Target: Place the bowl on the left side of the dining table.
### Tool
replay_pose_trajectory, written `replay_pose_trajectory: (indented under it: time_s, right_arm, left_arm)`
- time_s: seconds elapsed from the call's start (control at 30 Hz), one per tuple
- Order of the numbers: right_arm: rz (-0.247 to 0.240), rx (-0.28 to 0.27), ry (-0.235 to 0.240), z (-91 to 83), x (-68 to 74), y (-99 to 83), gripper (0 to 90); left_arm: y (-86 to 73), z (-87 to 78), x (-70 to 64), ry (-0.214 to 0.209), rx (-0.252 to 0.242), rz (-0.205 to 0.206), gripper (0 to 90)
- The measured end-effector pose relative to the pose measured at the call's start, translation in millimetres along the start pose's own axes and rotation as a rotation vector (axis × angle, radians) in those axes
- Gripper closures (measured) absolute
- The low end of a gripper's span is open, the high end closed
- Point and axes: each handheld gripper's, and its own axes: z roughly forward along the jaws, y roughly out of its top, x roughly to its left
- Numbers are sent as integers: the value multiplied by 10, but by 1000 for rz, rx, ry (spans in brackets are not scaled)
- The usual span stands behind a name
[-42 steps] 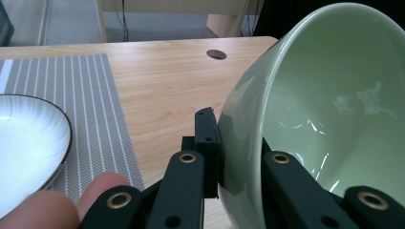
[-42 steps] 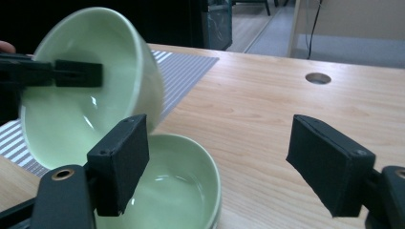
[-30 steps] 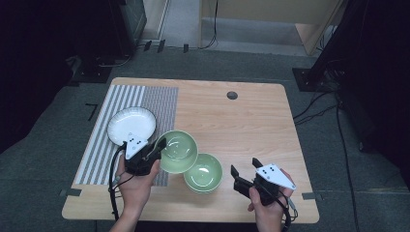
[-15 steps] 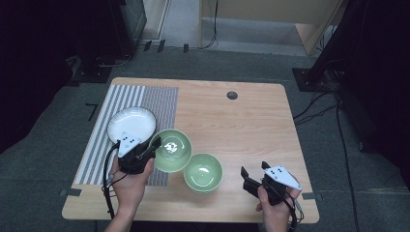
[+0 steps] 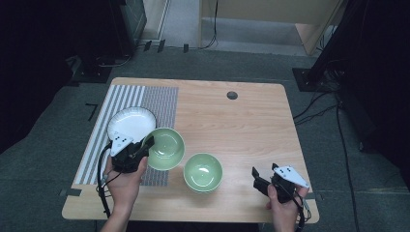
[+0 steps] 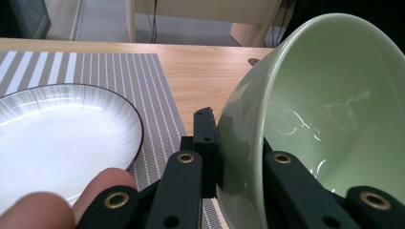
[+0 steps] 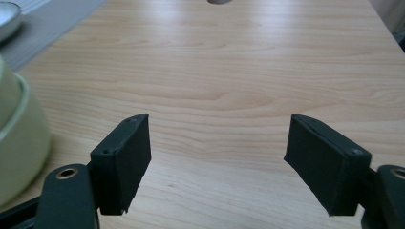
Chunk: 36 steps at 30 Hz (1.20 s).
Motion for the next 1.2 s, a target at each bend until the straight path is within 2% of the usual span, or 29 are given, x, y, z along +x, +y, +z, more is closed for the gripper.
replay_pose_trajectory:
  time_s: [0.13,0.57,1.0,1.2]
  right_arm:
    - [-6,19,-13,33,-63,-27,231]
    - [19,101,-50,144,-368,-155,212]
    - [7,168,-88,198,-567,-254,183]
    - [-16,189,-105,205,-655,-301,165]
  left_arm:
    - [5,-4,40,3,-3,-9,823]
    - [-3,-17,208,42,-7,-28,823]
    - [-2,-31,335,58,-10,-41,824]
    - [-1,-38,426,72,-15,-51,824]
